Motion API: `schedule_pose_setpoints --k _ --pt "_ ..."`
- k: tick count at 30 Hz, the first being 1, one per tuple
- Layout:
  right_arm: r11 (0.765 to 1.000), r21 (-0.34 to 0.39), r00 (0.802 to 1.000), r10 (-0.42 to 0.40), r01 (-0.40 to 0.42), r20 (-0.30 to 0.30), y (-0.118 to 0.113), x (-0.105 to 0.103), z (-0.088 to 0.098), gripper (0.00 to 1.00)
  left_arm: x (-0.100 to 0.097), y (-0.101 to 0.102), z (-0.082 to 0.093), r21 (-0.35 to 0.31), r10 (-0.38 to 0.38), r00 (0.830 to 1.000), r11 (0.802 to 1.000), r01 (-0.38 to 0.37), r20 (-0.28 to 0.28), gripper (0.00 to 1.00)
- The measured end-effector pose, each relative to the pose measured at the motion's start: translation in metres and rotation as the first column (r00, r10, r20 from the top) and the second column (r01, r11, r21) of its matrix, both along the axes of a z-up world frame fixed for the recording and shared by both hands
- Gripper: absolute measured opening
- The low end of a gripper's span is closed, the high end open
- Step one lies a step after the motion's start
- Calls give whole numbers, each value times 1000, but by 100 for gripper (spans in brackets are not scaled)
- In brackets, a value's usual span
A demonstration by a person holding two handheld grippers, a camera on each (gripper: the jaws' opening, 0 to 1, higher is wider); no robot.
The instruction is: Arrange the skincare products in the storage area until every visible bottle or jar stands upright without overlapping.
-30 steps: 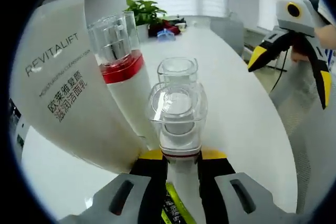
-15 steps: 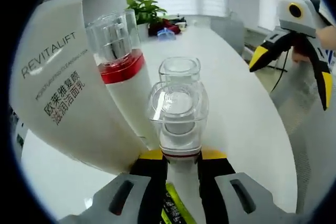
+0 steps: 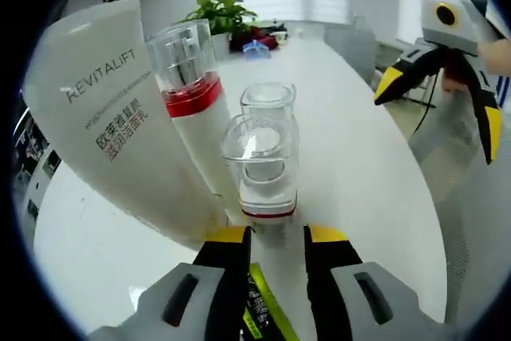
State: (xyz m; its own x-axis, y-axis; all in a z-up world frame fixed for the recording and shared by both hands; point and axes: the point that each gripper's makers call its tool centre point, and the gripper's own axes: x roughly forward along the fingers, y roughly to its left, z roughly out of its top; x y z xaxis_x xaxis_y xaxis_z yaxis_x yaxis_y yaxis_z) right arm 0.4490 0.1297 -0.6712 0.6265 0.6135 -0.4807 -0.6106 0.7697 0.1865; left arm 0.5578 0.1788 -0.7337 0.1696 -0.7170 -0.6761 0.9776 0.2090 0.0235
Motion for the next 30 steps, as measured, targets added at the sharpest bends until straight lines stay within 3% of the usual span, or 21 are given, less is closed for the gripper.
schedule_pose_setpoints --k 5,12,17,30 --pt "1000 -4 1000 5 -5 6 1 0 1 79 -6 11 6 -31 71 997 997 -71 -25 29" --pt "1000 -1 1000 7 -7 12 4 -1 2 81 -16 32 13 -76 187 980 978 -192 -71 39" --pt "1000 -5 1000 16 -15 18 5 -1 3 81 -24 51 16 -97 309 942 942 -323 -134 50" --pt "1000 -10 999 24 -24 29 3 -3 8 83 -57 97 22 -102 473 857 860 -499 -205 71"
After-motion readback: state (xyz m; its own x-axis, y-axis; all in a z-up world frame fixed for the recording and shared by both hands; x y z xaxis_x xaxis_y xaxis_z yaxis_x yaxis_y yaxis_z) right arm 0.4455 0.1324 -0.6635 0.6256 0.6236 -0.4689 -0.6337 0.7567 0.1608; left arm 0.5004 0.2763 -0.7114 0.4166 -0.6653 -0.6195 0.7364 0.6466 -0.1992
